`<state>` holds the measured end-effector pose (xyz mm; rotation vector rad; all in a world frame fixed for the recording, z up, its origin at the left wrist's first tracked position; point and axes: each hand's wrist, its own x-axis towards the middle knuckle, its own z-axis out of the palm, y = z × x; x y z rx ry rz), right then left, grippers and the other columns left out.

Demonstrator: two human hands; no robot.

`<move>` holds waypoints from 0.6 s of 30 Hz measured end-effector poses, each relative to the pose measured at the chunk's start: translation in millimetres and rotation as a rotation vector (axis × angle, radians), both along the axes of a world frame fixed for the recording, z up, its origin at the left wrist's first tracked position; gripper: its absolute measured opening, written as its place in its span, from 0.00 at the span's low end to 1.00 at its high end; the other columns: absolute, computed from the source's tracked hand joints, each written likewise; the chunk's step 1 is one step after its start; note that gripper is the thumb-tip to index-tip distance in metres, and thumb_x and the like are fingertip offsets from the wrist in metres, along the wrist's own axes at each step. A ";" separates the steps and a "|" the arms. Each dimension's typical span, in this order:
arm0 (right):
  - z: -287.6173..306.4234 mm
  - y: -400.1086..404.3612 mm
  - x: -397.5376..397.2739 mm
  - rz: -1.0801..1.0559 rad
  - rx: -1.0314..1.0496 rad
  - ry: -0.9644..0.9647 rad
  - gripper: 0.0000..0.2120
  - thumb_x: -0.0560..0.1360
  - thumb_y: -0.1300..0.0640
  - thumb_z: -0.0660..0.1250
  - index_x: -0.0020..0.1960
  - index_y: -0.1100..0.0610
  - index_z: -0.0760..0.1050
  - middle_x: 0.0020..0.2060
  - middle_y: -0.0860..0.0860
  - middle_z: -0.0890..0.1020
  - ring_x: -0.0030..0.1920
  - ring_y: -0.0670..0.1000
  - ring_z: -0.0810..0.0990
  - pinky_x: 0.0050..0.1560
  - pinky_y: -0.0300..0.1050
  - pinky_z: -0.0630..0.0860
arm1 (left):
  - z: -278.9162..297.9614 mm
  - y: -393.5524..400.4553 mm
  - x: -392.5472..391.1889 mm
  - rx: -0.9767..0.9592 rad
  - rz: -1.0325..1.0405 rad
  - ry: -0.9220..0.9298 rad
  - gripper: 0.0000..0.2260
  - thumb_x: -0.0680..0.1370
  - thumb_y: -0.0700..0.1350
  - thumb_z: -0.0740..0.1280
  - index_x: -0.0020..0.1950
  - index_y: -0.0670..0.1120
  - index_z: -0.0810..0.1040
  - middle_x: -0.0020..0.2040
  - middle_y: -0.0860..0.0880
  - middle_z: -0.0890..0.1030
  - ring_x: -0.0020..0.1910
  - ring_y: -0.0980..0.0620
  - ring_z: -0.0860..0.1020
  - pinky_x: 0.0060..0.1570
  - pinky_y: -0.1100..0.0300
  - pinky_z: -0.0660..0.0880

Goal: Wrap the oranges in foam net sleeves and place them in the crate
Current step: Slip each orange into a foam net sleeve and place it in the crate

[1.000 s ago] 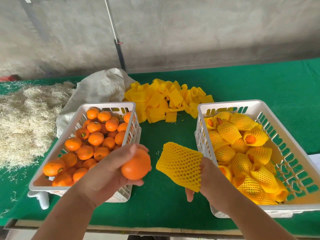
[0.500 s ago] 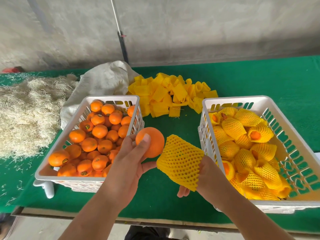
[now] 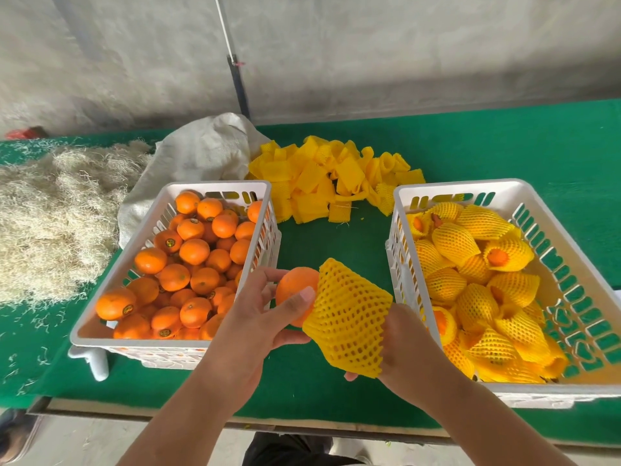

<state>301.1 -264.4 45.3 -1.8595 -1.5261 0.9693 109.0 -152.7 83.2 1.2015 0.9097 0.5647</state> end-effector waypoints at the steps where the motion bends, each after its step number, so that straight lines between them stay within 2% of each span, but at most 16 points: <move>1: -0.3 -0.4 -1.8 0.022 -0.019 -0.032 0.08 0.75 0.54 0.80 0.49 0.43 0.84 0.44 0.34 0.84 0.47 0.39 0.84 0.48 0.33 0.80 | 0.5 0.4 -0.1 -0.004 -0.018 -0.007 0.25 0.68 0.60 0.82 0.60 0.54 0.81 0.60 0.46 0.85 0.56 0.39 0.86 0.51 0.46 0.85; 2: 1.1 -0.4 -3.3 0.050 -0.089 -0.062 0.09 0.77 0.55 0.77 0.56 0.52 0.85 0.51 0.44 0.85 0.52 0.45 0.84 0.57 0.43 0.82 | 0.8 1.0 0.0 -0.008 -0.036 -0.010 0.25 0.67 0.59 0.83 0.60 0.55 0.81 0.61 0.47 0.84 0.56 0.39 0.86 0.51 0.46 0.85; 3: 1.1 -0.8 -3.4 0.041 -0.116 -0.075 0.11 0.79 0.57 0.76 0.60 0.58 0.84 0.55 0.53 0.85 0.55 0.52 0.84 0.61 0.50 0.82 | 0.8 1.7 0.0 -0.015 -0.055 -0.014 0.25 0.67 0.58 0.83 0.61 0.55 0.81 0.61 0.47 0.84 0.56 0.38 0.86 0.50 0.46 0.85; 4: 0.6 -1.5 -2.0 0.010 -0.095 -0.065 0.11 0.79 0.61 0.75 0.59 0.64 0.83 0.54 0.60 0.85 0.54 0.58 0.85 0.59 0.55 0.83 | 0.5 2.5 0.0 -0.020 -0.077 -0.012 0.26 0.67 0.57 0.83 0.62 0.55 0.81 0.61 0.47 0.84 0.57 0.38 0.86 0.51 0.46 0.85; 5: -1.1 -1.9 0.0 -0.015 -0.053 -0.064 0.10 0.78 0.64 0.75 0.58 0.66 0.83 0.51 0.62 0.85 0.50 0.58 0.85 0.55 0.55 0.84 | 0.2 3.1 -0.3 -0.021 -0.094 -0.008 0.27 0.67 0.58 0.83 0.63 0.55 0.81 0.61 0.47 0.84 0.57 0.38 0.86 0.52 0.44 0.85; 6: -2.0 -2.7 0.9 -0.019 -0.028 -0.087 0.10 0.77 0.63 0.76 0.57 0.65 0.84 0.50 0.60 0.86 0.47 0.53 0.86 0.51 0.48 0.84 | -0.1 3.5 -0.8 -0.019 -0.106 0.003 0.29 0.67 0.59 0.83 0.64 0.55 0.81 0.62 0.47 0.84 0.58 0.39 0.86 0.53 0.43 0.85; 8: -2.0 -6.6 0.5 -0.022 0.010 -0.117 0.06 0.78 0.61 0.76 0.54 0.60 0.86 0.45 0.52 0.85 0.40 0.40 0.82 0.43 0.30 0.78 | -0.6 3.6 -1.6 -0.015 -0.117 0.023 0.31 0.66 0.63 0.83 0.66 0.56 0.80 0.62 0.48 0.84 0.59 0.40 0.85 0.54 0.41 0.85; 9: -3.8 -7.6 1.0 -0.032 0.015 -0.130 0.04 0.79 0.61 0.74 0.53 0.60 0.85 0.43 0.49 0.84 0.39 0.39 0.82 0.40 0.27 0.77 | -0.8 3.6 -1.6 -0.017 -0.118 0.029 0.31 0.67 0.64 0.82 0.66 0.56 0.80 0.62 0.48 0.84 0.60 0.41 0.85 0.53 0.42 0.85; 13: -3.5 -11.7 -1.3 0.006 -0.031 -0.208 0.08 0.84 0.60 0.65 0.54 0.57 0.83 0.44 0.50 0.83 0.48 0.51 0.85 0.40 0.26 0.74 | -1.7 4.2 -1.3 -0.030 -0.149 0.033 0.28 0.68 0.57 0.81 0.67 0.55 0.80 0.62 0.49 0.83 0.59 0.40 0.85 0.54 0.41 0.85; 15: -3.2 -13.0 -0.5 0.013 -0.038 -0.223 0.09 0.84 0.59 0.64 0.52 0.54 0.83 0.42 0.46 0.80 0.48 0.51 0.85 0.41 0.27 0.76 | -1.7 5.2 -0.3 -0.039 -0.177 0.030 0.29 0.67 0.52 0.83 0.67 0.54 0.81 0.61 0.50 0.83 0.58 0.39 0.86 0.55 0.41 0.84; 18: -7.6 -14.9 1.4 0.013 -0.104 -0.205 0.09 0.85 0.57 0.63 0.58 0.53 0.82 0.50 0.47 0.84 0.52 0.48 0.84 0.52 0.32 0.79 | -1.3 7.3 1.7 -0.070 -0.187 0.015 0.30 0.65 0.49 0.84 0.66 0.53 0.82 0.60 0.51 0.84 0.57 0.38 0.86 0.53 0.44 0.85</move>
